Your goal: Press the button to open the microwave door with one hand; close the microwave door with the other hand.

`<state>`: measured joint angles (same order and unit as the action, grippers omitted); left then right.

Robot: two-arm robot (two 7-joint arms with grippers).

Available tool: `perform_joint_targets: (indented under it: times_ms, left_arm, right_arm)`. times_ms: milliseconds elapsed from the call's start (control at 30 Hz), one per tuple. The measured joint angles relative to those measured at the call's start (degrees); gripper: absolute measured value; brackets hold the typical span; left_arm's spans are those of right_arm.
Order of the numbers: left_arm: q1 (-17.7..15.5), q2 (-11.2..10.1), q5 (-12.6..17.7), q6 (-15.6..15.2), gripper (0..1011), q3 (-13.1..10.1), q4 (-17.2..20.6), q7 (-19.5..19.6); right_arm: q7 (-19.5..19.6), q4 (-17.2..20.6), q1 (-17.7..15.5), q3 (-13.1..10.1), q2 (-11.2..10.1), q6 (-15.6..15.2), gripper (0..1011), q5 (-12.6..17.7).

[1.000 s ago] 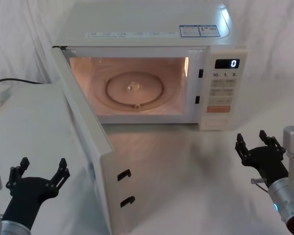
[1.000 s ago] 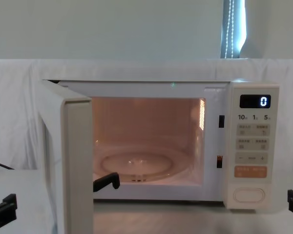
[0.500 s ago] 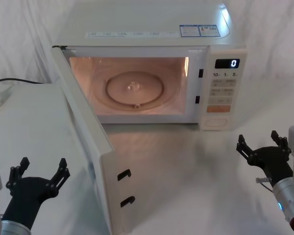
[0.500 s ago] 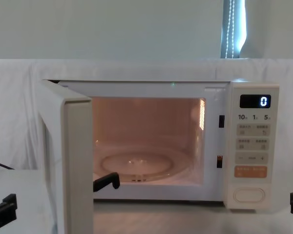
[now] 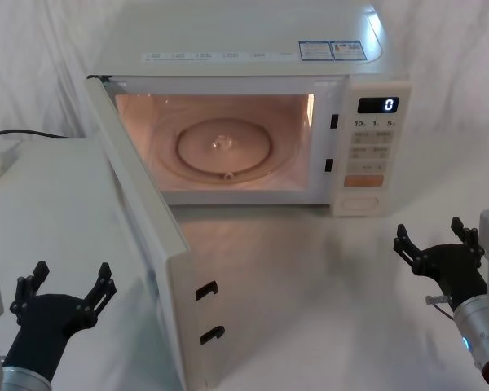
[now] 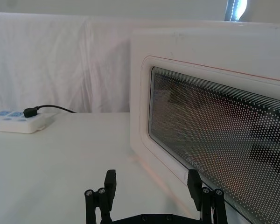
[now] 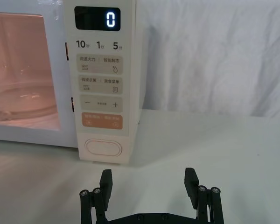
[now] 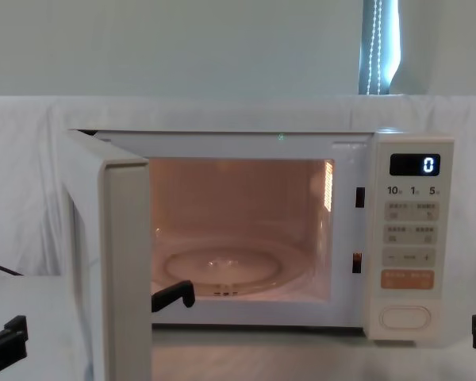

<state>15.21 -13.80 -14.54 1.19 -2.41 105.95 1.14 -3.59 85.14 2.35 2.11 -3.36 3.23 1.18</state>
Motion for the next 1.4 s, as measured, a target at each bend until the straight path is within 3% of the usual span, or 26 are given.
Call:
perform_joint_targets:
  times_ms: [1400]
  left_arm:
    - [0.0,0.0,0.0,0.0,1001,0.0,0.0,0.0]
  right_arm:
    - [-0.1,0.0,0.0,0.1,0.0,0.0,1002,0.0]
